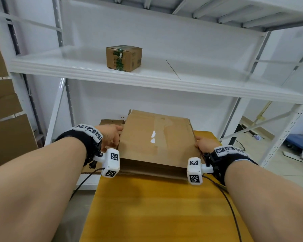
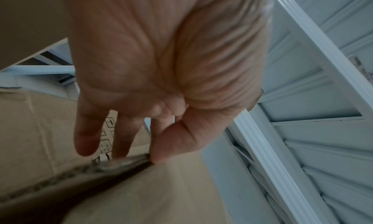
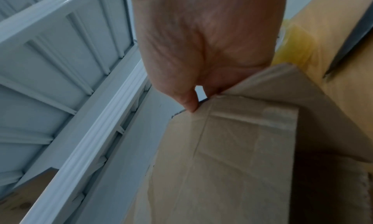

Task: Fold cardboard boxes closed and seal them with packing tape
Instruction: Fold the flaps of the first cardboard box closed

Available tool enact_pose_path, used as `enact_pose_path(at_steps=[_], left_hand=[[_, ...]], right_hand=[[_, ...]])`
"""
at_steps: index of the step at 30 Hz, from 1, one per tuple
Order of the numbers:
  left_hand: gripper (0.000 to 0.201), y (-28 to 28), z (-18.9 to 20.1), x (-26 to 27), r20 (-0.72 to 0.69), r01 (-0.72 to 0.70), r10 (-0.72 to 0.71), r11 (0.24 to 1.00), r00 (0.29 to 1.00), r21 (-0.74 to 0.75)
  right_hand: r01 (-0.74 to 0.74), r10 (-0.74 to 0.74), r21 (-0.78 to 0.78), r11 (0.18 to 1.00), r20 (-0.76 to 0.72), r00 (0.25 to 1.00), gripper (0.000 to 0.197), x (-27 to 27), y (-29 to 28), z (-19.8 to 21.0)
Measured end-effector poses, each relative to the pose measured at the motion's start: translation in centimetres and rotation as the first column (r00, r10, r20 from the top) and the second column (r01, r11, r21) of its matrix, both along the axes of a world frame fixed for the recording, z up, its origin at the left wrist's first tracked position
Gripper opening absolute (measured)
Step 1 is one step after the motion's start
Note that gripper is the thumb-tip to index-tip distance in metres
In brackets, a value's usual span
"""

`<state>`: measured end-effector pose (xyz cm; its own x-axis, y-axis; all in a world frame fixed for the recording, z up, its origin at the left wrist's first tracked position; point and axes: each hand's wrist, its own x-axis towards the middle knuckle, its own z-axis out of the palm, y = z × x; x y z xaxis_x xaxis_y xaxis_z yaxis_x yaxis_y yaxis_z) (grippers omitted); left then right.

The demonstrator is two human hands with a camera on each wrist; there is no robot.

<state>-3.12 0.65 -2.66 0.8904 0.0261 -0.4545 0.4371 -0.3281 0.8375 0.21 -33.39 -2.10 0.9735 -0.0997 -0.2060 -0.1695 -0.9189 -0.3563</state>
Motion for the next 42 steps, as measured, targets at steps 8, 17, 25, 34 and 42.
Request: enact_pose_path(at_steps=[8, 17, 25, 34, 42], left_hand=[[0.078, -2.1, 1.0, -0.3, 0.087, 0.081, -0.117, 0.938, 0.989, 0.338], [0.068, -4.6, 1.0, 0.7, 0.033, 0.21, -0.258, 0.846, 0.966, 0.489], [0.086, -2.7, 0.7, 0.6, 0.055, 0.053, -0.07, 0.962, 0.996, 0.269], [0.095, -0.6, -0.1, 0.9, 0.092, -0.037, 0.024, 0.99, 0.995, 0.133], [0.094, 0.5, -0.5, 0.4, 0.073, -0.084, 0.082, 0.996, 0.994, 0.032]], right_hand=[[-0.005, 0.0, 0.142, 0.99, 0.035, 0.999, 0.056, 0.5, 0.9, -0.2], [0.05, -0.064, 0.233, 0.971, 0.053, 0.997, 0.056, 1.3, -1.7, -2.3], [0.017, -0.025, 0.078, 0.997, 0.101, 0.995, 0.058, 0.6, 0.4, 0.3], [-0.425, 0.428, -0.19, 0.885, -0.024, 0.903, 0.118, 0.5, 5.8, 0.8], [-0.49, 0.497, -0.255, 0.833, -0.042, 0.867, 0.133, 0.3, 8.0, 1.2]])
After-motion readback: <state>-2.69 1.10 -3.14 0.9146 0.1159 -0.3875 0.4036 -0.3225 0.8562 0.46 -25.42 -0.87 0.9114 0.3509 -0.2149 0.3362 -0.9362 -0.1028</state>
